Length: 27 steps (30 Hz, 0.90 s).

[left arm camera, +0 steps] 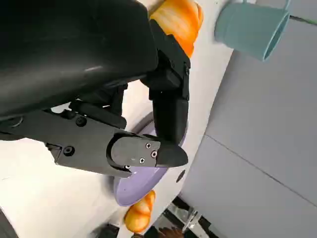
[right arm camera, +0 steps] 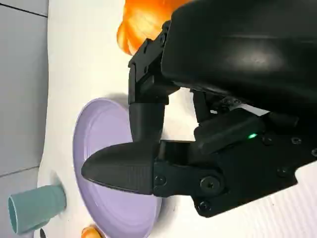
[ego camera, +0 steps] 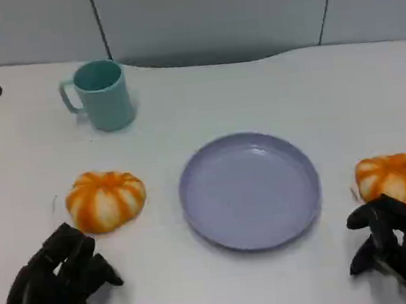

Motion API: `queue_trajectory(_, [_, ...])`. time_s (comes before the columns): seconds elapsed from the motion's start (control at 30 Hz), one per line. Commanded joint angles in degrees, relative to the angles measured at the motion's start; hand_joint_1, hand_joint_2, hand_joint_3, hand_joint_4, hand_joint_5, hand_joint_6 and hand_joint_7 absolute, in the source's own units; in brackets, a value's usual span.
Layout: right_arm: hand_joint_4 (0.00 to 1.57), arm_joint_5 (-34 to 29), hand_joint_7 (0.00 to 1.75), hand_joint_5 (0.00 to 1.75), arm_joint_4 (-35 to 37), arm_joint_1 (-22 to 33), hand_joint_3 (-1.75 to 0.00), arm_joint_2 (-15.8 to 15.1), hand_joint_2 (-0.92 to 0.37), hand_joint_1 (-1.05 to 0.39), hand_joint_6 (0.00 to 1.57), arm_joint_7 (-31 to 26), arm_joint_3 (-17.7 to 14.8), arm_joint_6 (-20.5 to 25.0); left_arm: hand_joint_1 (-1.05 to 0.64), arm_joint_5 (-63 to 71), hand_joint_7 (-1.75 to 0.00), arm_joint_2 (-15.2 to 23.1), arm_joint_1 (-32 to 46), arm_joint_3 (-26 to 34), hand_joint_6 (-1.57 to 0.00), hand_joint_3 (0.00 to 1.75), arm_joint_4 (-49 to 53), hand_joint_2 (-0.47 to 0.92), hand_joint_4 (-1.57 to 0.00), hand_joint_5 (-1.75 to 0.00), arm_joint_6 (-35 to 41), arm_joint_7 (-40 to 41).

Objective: Grasp the bread from the table and place it into the plate.

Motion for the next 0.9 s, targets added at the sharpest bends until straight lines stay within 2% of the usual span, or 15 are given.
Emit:
queue_trajectory(0.03, [0.53, 0.04, 1.66, 1.75, 0.19, 0.01, -0.60, -0.56, -0.92, -0.31, 0.36, -0.06, -0.20, 0.19, -0.41, -0.48, -1.75, 0.68, -0.04, 0.37, -0.48, 0.22, -0.18, 0.92, -0.64, -1.75, 0.53, 0.00])
queue_trajectory(0.53, [0.55, -0.35, 1.66, 1.75, 0.98, -0.10, -0.60, -0.44, -0.92, -0.31, 0.37, 0.13, 0.06, -1.04, -0.44, -0.24, -1.75, 1.08, -0.46, 0.52, -0.49, 0.19, 0.66, 0.92, -0.65, -1.75, 0.09, -0.17])
queue_trajectory(0.57, [0.55, -0.47, 1.66, 1.75, 0.96, -0.13, -0.60, -0.30, -0.92, -0.31, 0.37, -0.12, 0.19, -0.86, -0.44, 0.82, -1.75, 0.98, -0.11, 0.34, -0.49, 0.19, -0.09, 0.92, -0.65, -1.75, -1.79, 0.62])
queue_trajectory(0.63, [0.55, -0.44, 1.67, 1.75, 0.95, -0.17, -0.60, 0.03, -0.92, -0.31, 0.37, -0.38, 0.38, -0.69, -0.47, 4.31, -1.75, 0.96, 0.78, -0.49, -0.45, 0.24, -2.09, 0.92, -0.63, -1.75, -8.36, 1.85])
queue_trajectory(0.7, [0.55, -0.32, 1.67, 1.75, 0.68, -0.26, -0.60, 0.34, -0.92, -0.31, 0.37, -0.73, 0.51, -0.18, -0.48, 11.09, -1.72, 0.54, 1.64, -1.60, -0.43, 0.27, -5.10, 0.92, -0.61, -1.75, -20.23, 5.44])
queue_trajectory(0.77, [0.55, -0.12, 1.68, 1.75, 1.09, -0.50, -0.61, 0.45, -0.92, -0.30, 0.37, -0.55, 0.54, -0.60, -0.53, 22.21, -1.64, 1.22, 2.19, -3.13, -0.49, 0.28, -9.89, 0.92, -0.61, -1.75, -32.29, 12.58])
queue_trajectory(0.83, [0.55, -0.64, 1.68, 1.75, 1.29, -0.68, -0.61, 0.47, -0.92, -0.30, 0.38, -0.92, 0.80, -0.70, -0.53, 34.97, -1.67, 3.04, 0.98, -3.91, -0.49, 0.28, -12.09, 0.92, -0.64, -1.75, -42.02, 20.99])
queue_trajectory(0.9, [0.55, -1.00, 1.68, 1.75, 1.38, -0.75, -0.61, 0.57, -0.92, -0.31, 0.38, -1.28, 1.02, -0.77, -0.50, 47.19, -1.66, 5.55, -1.14, -4.58, -0.50, 0.25, -12.19, 0.92, -0.64, -1.75, -48.45, 29.28])
